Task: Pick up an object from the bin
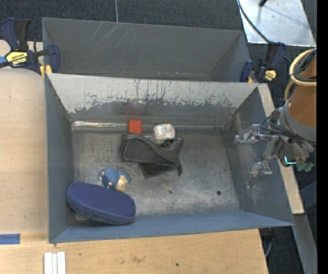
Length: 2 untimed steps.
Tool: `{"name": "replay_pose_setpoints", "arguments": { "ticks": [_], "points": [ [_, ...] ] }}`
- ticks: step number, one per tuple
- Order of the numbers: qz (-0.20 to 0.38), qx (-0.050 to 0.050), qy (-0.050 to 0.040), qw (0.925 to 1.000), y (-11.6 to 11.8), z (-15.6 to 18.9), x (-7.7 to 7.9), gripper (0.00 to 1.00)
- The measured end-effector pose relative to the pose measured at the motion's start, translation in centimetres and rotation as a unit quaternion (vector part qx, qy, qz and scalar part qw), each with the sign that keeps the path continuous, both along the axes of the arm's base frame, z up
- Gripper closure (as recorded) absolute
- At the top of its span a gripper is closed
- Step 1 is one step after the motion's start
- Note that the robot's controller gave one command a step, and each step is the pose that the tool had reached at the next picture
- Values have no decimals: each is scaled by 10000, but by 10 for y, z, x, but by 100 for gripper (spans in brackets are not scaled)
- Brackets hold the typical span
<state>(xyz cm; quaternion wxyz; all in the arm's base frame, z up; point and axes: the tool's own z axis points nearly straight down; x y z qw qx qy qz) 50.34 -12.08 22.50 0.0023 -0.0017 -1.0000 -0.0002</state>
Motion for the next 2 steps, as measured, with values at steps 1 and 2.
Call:
{"name": "replay_pose_setpoints", "arguments": {
  "ticks": [1,2],
  "points": [
    [1108,17,-5,9938,101,-108,5,0],
    [1065,-3,-71,9943,133,-124,47,0]
  ]
}}
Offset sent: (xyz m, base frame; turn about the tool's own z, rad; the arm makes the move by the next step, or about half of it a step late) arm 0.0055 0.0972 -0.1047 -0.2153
